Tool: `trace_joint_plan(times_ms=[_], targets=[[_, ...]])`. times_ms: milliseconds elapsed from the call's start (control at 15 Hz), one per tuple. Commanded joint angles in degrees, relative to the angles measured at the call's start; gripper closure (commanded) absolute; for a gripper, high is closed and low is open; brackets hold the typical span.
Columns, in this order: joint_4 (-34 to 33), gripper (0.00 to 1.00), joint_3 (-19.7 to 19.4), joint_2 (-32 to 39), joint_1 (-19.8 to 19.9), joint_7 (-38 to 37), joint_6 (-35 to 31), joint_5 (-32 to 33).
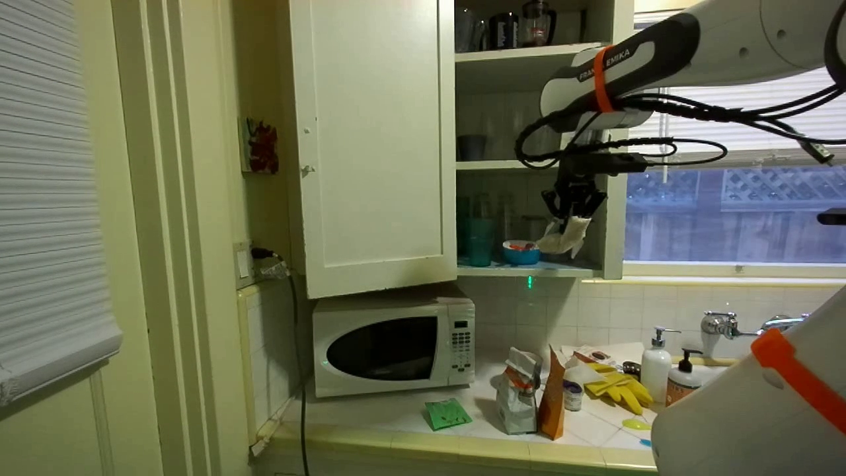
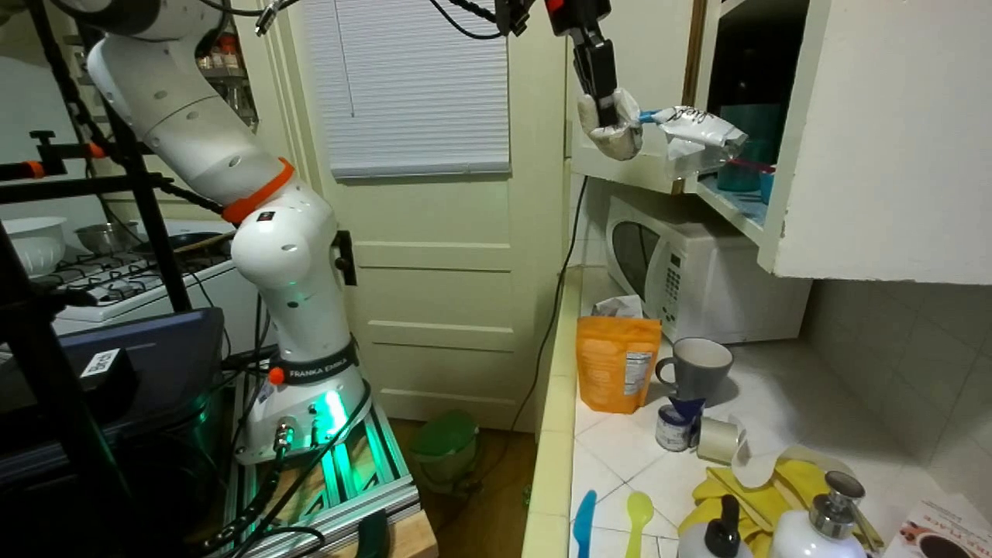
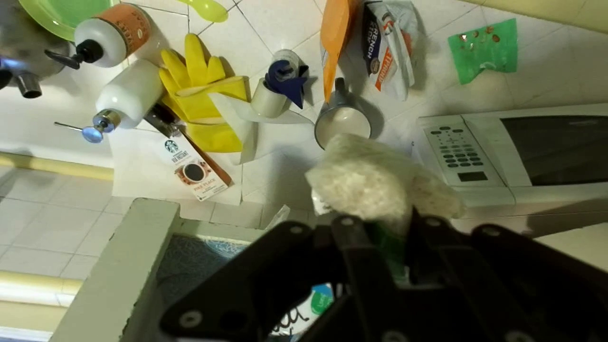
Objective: Take the white packet out of the open upper cabinet and put it on the countertop.
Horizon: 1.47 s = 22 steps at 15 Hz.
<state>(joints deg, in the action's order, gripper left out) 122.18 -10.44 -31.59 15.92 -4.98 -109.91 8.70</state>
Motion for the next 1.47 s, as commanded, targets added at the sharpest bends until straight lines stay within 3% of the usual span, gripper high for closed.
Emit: trace_joint_plan(times_ms=[0,333,467,733,867,1133,1400], targets=[[3.04,0.95,-1.35,3.46,-0.37,-0.04,-0.65,-0.55],[13.47,0.95,-0.74,9.01,-0.24,-3.50,-4.84,-0.70],[17.76,0.95,-0.16,10.27,0.33,-6.50,-9.57,0.64],[26.41,0.95,1.55,10.37,4.48,-18.65,-24.35,9.67],[29.15,0.95,2.65,10.58,7.86,-25.62,-28.25,15.78],[31.78,0.95,4.38,11.32,12.87,-38.21,-30.25,25.71],[31.74,0.95,3.86,10.86,11.91,-40.82,-29.52,27.41]])
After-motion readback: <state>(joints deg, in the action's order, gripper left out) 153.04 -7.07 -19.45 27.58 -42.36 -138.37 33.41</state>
